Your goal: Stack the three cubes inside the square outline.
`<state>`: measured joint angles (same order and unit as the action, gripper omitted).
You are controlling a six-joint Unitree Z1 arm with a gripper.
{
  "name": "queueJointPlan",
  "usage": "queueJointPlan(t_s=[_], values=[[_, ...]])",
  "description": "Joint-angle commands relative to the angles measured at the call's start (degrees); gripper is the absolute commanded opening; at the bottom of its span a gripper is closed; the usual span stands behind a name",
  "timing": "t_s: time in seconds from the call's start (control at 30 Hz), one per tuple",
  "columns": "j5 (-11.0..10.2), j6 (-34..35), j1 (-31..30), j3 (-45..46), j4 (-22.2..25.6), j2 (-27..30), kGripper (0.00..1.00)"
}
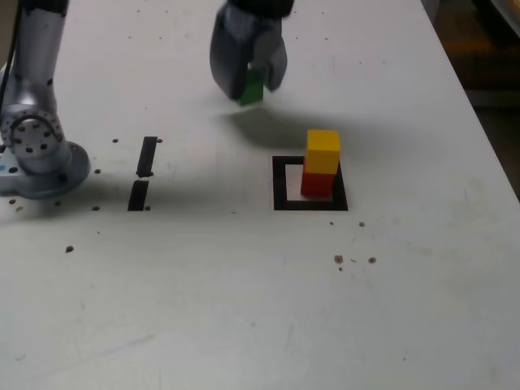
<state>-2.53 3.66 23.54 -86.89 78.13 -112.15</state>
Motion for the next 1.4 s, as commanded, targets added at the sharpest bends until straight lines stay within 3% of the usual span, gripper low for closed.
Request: queueJointPlan(t_s=[0.0,0.1,0.17,0.33,0.63,1.03,1.37], values=[[-0.4,-1.3,-1.0,-3.8,6.8,2.4,0.16],[-0.1,-4.0,-3.3,-9.4,13.5,5.6,0.16],[0.6,-5.2,-5.5,-12.1,15.3,7.1,0.16],[2.4,-4.6,-13.4,-15.8,15.6,8.3,0.16],[2.1,-0.7,-26.5,-21.5,15.6,3.6,0.16],[2.5,-0.4,-29.0,-24.9,15.5,-4.4,0.16],[2.3,-0.4,-29.2,-24.8,15.3,-6.9,0.17]])
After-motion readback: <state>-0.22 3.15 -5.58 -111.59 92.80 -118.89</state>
